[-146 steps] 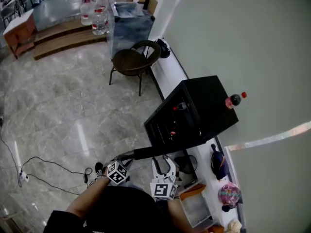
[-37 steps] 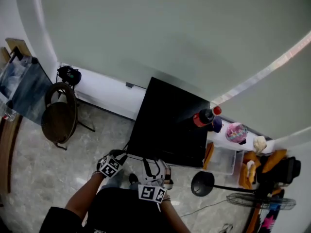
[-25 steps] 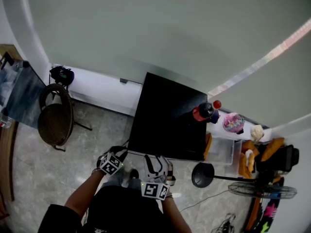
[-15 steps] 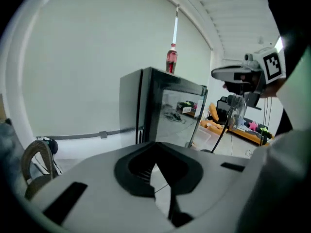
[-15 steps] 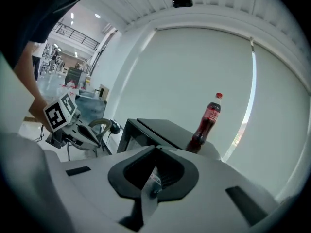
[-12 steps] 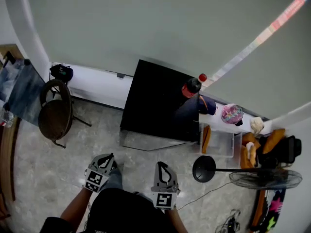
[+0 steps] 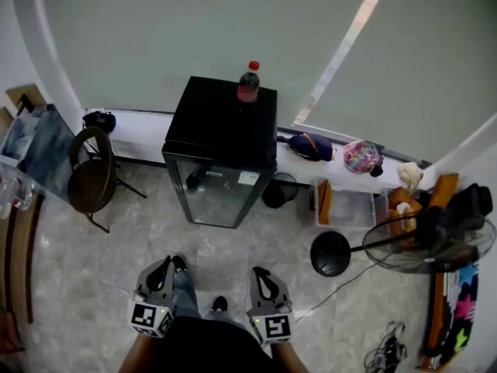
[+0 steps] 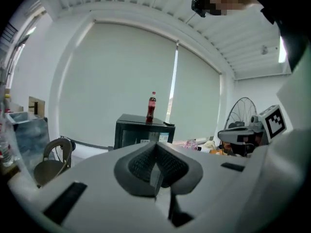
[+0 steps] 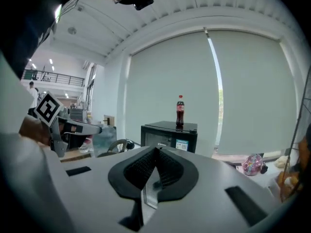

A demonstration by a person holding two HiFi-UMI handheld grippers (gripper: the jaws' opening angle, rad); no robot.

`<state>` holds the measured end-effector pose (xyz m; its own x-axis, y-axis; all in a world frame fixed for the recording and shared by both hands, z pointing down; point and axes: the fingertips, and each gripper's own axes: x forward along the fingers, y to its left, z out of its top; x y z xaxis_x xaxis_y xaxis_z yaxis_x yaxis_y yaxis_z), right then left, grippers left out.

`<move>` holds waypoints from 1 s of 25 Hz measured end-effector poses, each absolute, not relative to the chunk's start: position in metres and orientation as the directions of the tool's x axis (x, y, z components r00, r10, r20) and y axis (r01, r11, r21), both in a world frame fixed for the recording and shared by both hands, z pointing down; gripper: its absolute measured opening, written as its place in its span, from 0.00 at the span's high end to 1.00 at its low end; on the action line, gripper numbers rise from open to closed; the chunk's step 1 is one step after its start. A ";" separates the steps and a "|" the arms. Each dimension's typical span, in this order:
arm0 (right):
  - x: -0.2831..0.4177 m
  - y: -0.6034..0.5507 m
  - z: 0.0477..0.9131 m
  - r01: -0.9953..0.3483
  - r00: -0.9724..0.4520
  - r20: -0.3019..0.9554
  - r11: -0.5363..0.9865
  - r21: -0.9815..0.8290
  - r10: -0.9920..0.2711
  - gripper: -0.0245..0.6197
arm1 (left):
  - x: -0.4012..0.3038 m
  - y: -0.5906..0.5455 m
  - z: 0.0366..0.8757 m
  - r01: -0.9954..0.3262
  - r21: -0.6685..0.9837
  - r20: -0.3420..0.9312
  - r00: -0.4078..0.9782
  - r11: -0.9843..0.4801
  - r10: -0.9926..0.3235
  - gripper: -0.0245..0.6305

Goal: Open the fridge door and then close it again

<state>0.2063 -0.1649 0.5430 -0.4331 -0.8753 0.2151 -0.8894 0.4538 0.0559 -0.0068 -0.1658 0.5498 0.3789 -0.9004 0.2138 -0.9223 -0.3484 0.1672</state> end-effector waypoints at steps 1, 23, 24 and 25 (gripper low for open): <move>0.214 -0.153 0.537 -0.894 -0.432 0.204 0.446 0.031 -0.879 0.95 | 0.001 -0.153 0.539 -0.920 0.143 0.207 0.388 -0.365 -0.898 0.95; 0.234 -0.092 0.487 -0.958 -0.278 0.025 0.279 0.065 -0.960 0.95 | 0.009 -0.110 0.501 -0.912 0.060 0.113 0.411 -0.407 -0.905 0.95; 0.234 -0.092 0.487 -0.959 -0.276 0.022 0.277 0.068 -0.961 0.95 | 0.008 -0.111 0.502 -0.911 0.060 0.117 0.413 -0.409 -0.903 0.95; 0.234 -0.093 0.485 -0.959 -0.274 0.017 0.274 0.071 -0.962 0.95 | 0.007 -0.112 0.503 -0.910 0.059 0.120 0.415 -0.411 -0.902 0.95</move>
<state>0.2339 -0.0927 0.4854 -0.2738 -0.9616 0.0166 -0.9590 0.2743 0.0714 0.0071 -0.1121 0.5025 0.4150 -0.9019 0.1198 -0.9098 -0.4109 0.0587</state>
